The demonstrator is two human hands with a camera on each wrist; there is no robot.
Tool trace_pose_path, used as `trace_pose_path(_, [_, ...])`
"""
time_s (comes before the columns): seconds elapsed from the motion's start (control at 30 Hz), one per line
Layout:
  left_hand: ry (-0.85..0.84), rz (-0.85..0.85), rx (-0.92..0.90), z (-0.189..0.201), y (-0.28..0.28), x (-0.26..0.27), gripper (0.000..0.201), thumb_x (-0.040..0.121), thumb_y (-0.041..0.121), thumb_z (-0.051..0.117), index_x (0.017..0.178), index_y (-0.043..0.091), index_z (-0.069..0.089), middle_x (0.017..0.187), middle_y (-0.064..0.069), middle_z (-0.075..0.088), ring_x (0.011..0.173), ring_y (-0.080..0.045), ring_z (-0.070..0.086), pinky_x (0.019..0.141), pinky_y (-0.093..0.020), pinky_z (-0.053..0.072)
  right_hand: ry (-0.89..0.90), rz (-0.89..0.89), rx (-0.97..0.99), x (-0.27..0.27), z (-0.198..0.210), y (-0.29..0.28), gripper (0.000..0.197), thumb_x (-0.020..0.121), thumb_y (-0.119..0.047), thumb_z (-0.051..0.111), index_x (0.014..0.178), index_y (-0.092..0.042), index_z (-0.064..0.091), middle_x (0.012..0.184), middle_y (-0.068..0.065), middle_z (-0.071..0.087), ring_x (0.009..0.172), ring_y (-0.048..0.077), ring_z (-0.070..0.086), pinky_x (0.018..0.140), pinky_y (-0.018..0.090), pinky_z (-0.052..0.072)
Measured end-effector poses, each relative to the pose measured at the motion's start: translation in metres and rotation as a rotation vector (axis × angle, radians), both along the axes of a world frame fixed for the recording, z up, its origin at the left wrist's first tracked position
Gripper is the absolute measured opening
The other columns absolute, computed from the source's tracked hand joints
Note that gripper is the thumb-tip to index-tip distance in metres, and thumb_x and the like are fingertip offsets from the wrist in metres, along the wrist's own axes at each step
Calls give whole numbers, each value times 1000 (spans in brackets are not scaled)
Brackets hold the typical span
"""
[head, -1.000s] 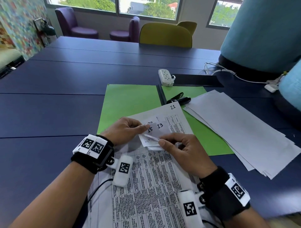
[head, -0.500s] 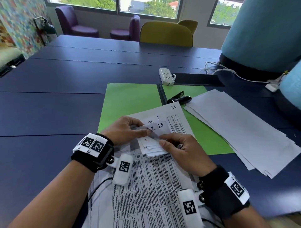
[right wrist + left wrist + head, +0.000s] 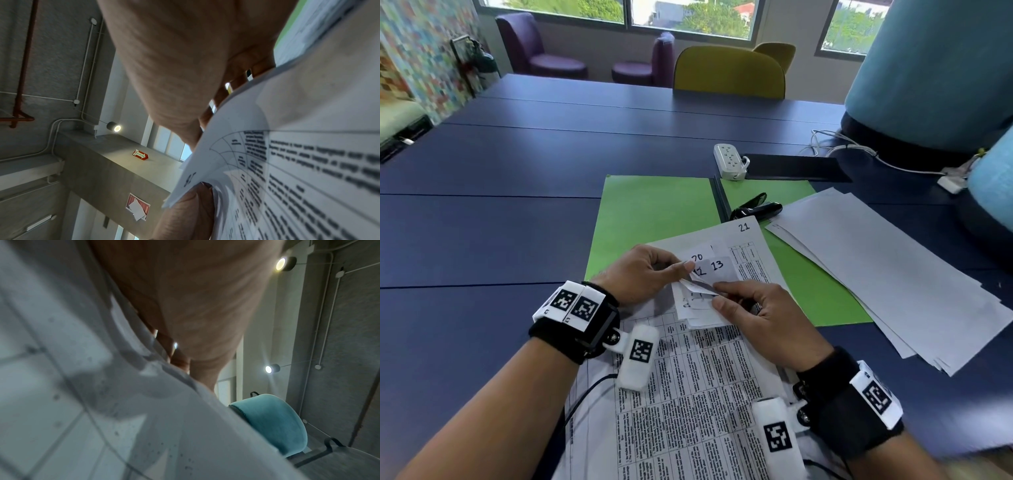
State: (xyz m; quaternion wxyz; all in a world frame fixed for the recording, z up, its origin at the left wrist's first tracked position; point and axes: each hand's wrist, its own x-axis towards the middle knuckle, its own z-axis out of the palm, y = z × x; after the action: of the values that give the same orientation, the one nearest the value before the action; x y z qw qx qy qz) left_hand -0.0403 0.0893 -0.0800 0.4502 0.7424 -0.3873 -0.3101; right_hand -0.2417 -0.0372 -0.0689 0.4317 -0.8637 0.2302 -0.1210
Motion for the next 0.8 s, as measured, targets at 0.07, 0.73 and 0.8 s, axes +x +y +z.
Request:
trace_pose_path(0.07, [-4, 13, 9, 1, 0, -1, 47, 77, 65, 62, 85, 21, 79, 71, -17, 66, 63, -13, 49, 67, -29, 40, -2, 3, -9, 0, 1, 0, 37, 89, -46, 67, 124, -33, 67, 94, -18, 67, 88, 2, 62, 86, 35, 55])
trace_pose_path(0.73, [92, -11, 94, 11, 5, -4, 22, 80, 38, 80, 96, 23, 77, 93, 7, 79, 92, -18, 74, 96, -41, 56, 0, 16, -2, 0, -3, -1, 48, 81, -63, 61, 121, -37, 67, 88, -13, 67, 84, 8, 63, 82, 38, 56])
trace_pose_path(0.8, [99, -19, 101, 11, 5, -3, 22, 80, 35, 81, 97, 23, 77, 92, 7, 79, 89, -17, 75, 94, -40, 57, 6, 1, 8, 2, -1, -1, 40, 87, -53, 65, 122, -33, 66, 85, -11, 64, 78, 5, 59, 79, 35, 56])
